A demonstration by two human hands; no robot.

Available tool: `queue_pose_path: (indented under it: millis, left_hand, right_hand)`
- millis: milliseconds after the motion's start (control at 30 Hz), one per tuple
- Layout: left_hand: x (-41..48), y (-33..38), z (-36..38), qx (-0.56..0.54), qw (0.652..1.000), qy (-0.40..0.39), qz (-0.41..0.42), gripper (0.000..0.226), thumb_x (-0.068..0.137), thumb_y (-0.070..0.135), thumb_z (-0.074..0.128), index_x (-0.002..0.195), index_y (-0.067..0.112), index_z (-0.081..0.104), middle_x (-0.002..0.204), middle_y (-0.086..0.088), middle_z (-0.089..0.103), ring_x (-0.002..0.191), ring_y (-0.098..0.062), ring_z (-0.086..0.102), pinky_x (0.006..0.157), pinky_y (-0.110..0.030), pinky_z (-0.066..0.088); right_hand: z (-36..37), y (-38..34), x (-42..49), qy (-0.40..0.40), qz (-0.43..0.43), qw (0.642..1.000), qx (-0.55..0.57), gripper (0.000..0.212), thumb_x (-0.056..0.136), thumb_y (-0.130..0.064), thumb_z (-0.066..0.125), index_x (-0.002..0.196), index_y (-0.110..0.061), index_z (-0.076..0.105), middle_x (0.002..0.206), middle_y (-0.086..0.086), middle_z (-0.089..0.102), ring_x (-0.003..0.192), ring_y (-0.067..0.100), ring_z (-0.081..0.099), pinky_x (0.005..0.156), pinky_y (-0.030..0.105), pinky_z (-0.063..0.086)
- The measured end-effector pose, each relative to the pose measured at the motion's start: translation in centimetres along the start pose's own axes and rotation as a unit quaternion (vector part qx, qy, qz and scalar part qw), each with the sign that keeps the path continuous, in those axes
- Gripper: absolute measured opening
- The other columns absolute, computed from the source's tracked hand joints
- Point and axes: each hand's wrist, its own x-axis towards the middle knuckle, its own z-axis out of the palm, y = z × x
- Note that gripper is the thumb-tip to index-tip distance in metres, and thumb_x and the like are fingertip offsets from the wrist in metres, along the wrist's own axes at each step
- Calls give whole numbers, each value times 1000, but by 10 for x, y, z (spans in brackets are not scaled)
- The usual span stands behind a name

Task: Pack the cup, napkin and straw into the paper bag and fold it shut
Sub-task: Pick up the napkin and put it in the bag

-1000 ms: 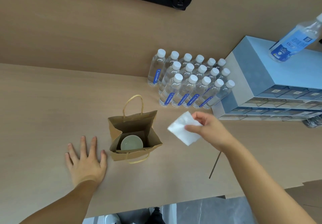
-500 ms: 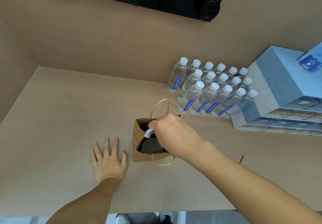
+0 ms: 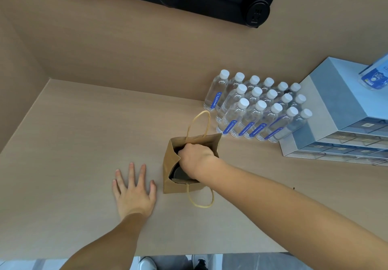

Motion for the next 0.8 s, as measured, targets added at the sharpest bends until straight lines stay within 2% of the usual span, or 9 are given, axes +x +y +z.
queue_pose_path:
  millis: [167, 300, 400, 433, 500, 567, 600, 700, 800]
  left_hand:
    - [-2, 1, 0, -13, 1000, 3, -2, 66, 91, 61, 19, 153, 39, 12, 167, 1, 11, 151, -38, -8, 122, -51, 0]
    - [0, -1, 2, -8, 1000, 3, 2, 66, 92, 62, 14, 153, 40, 3, 167, 1, 2, 151, -38, -12, 123, -52, -1]
    - [1, -2, 4, -2, 1000, 3, 4, 66, 92, 64, 10, 153, 40, -2, 167, 0, -1, 151, -38, -13, 123, -53, -1]
    - [1, -2, 4, 1, 1000, 2, 4, 67, 92, 64, 10, 153, 40, -3, 167, 0, -1, 151, -38, -13, 123, -52, -2]
    - [2, -2, 3, 7, 1000, -3, 0, 67, 92, 65, 10, 153, 40, -2, 167, 0, -1, 151, -38, -12, 121, -50, -9]
    - [2, -1, 2, 13, 1000, -12, -2, 67, 91, 64, 10, 153, 40, 1, 167, 0, 1, 151, -39, -10, 118, -47, -16]
    - [2, -1, 1, 15, 1000, -17, -3, 67, 91, 64, 11, 153, 40, 2, 167, 0, 3, 151, -39, -8, 117, -46, -18]
    - [1, 0, -1, 10, 1000, -17, -2, 65, 92, 61, 15, 153, 39, 11, 166, -1, 13, 151, -41, -3, 119, -48, -10]
    - [0, 1, 0, 12, 1000, -13, -2, 65, 92, 60, 14, 153, 38, 14, 166, -2, 15, 151, -40, -2, 121, -51, -2]
  right_hand:
    - [-2, -2, 7, -46, 17, 998, 27, 33, 95, 1, 49, 125, -7, 59, 134, 16, 54, 121, 37, 55, 94, 48, 52]
    - [-24, 2, -21, -31, -29, 998, 45, 24, 94, 0, 49, 113, -6, 61, 118, 18, 57, 102, 36, 62, 84, 44, 55]
    - [-41, 20, -58, 52, -76, 992, 83, 17, 88, -1, 51, 82, -17, 54, 79, 8, 49, 62, 25, 53, 52, 28, 43]
    - [-44, 32, -72, 103, -81, 985, 113, 20, 87, -3, 51, 78, -20, 53, 72, 5, 48, 59, 24, 51, 49, 26, 39]
    - [-43, 61, -96, 247, -73, 950, 177, 16, 89, -14, 53, 84, -25, 63, 68, 1, 62, 65, 19, 56, 57, 25, 45]
    - [-24, 97, -108, 349, -22, 905, 242, 14, 89, -21, 57, 95, -27, 67, 74, -7, 72, 68, 9, 61, 67, 24, 49]
    - [-8, 116, -106, 357, 26, 893, 271, 15, 89, -21, 58, 99, -28, 67, 80, -8, 73, 72, 9, 64, 71, 24, 50]
    - [69, 168, -88, 255, 213, 893, 303, 29, 90, -22, 59, 119, -20, 61, 101, 1, 73, 96, 27, 67, 85, 34, 51]
    - [155, 198, -75, 117, 349, 870, 327, 47, 92, -27, 59, 135, -11, 48, 122, 15, 65, 118, 36, 55, 96, 39, 47]
